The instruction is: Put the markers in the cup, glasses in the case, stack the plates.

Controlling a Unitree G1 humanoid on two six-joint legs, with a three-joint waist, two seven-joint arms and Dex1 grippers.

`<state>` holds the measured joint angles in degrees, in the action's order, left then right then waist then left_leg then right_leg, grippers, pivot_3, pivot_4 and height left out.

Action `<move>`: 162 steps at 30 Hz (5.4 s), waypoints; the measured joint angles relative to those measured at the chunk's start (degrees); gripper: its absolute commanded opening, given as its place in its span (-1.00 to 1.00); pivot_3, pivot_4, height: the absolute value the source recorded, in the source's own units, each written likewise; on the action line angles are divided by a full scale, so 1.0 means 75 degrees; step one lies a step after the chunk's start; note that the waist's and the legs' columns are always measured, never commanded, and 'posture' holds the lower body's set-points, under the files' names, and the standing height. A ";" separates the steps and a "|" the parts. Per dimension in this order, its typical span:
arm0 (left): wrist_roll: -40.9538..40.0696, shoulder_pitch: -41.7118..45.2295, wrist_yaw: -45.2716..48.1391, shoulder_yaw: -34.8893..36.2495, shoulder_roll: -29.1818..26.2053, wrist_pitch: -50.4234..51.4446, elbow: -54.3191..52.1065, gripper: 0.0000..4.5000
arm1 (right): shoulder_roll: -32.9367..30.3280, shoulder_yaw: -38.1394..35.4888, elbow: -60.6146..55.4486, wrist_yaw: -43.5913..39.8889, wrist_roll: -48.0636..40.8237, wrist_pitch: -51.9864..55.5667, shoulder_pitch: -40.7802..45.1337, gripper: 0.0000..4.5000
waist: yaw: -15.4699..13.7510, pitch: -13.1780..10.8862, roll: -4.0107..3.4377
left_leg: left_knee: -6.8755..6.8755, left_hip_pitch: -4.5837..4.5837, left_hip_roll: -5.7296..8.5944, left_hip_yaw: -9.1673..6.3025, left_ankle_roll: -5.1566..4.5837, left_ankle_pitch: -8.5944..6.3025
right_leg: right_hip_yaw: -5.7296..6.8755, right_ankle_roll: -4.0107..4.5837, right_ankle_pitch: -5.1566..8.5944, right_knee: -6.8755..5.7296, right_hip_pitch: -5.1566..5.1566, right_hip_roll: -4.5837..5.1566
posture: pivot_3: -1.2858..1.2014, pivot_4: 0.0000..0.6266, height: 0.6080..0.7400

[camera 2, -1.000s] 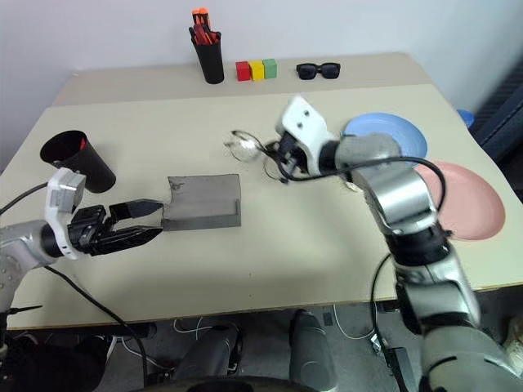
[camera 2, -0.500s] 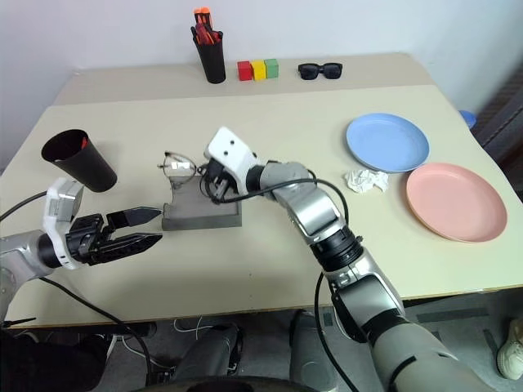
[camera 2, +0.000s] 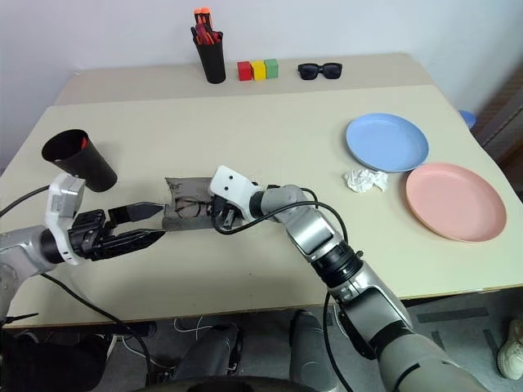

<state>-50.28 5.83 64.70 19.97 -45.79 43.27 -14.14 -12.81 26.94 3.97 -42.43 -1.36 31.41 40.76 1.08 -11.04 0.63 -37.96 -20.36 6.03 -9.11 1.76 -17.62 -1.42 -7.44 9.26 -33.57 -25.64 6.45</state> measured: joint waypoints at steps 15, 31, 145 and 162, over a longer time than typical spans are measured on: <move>0.2349 0.3160 -0.1611 -0.1124 0.1304 -0.2124 0.2910 -0.51 | 0.0553 -0.2828 -0.0429 0.0637 -0.1650 0.0370 0.0426 1.00 | -0.0065 0.0003 0.0006 | 0.0000 -0.0008 0.0007 -0.0013 0.0014 0.0008 | 0.0008 0.0010 -0.0011 0.0015 0.0002 -0.0001 | 0.03 -0.52 1.00; 0.4622 0.5745 -0.1740 -0.3149 0.1884 -0.1443 0.6522 -0.98 | 0.0099 -0.2729 -0.0693 0.0999 -0.1656 0.0369 -0.0050 1.00 | 0.0196 0.0003 0.0005 | 0.0004 -0.0026 0.0007 0.0011 0.0046 0.0027 | 0.0006 0.0008 -0.0012 0.0009 -0.0030 0.0000 | 0.03 -0.52 1.00; 0.1134 0.2842 -0.0464 -0.1373 0.1332 -0.0556 0.1283 1.00 | -0.3929 -0.4519 0.0726 -0.0030 -0.1436 0.0339 -0.1472 0.97 | -0.0026 0.0001 0.0010 | -0.0024 0.0000 -0.0008 0.0134 -0.0033 -0.0017 | -0.0007 -0.0007 -0.0042 0.0036 -0.0013 0.0028 | 0.03 -0.52 1.00; 0.1179 0.2919 -0.0434 -0.1527 0.1134 -0.0567 0.1362 1.00 | -0.3385 -0.3706 0.2867 0.0620 -0.0493 -0.0970 -0.0831 -0.98 | -0.0015 0.0002 0.0008 | -0.0024 0.0001 -0.0010 0.0135 -0.0017 -0.0008 | -0.0008 -0.0003 -0.0045 0.0036 -0.0014 0.0026 | 0.03 -0.52 1.00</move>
<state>-41.44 27.72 61.44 8.52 -37.29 39.02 -3.93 -38.20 -0.86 25.48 -37.78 -5.06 24.13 34.53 0.96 -11.02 0.69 -38.14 -20.36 5.96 -8.10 1.63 -17.68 -1.48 -7.46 8.92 -33.30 -25.75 6.65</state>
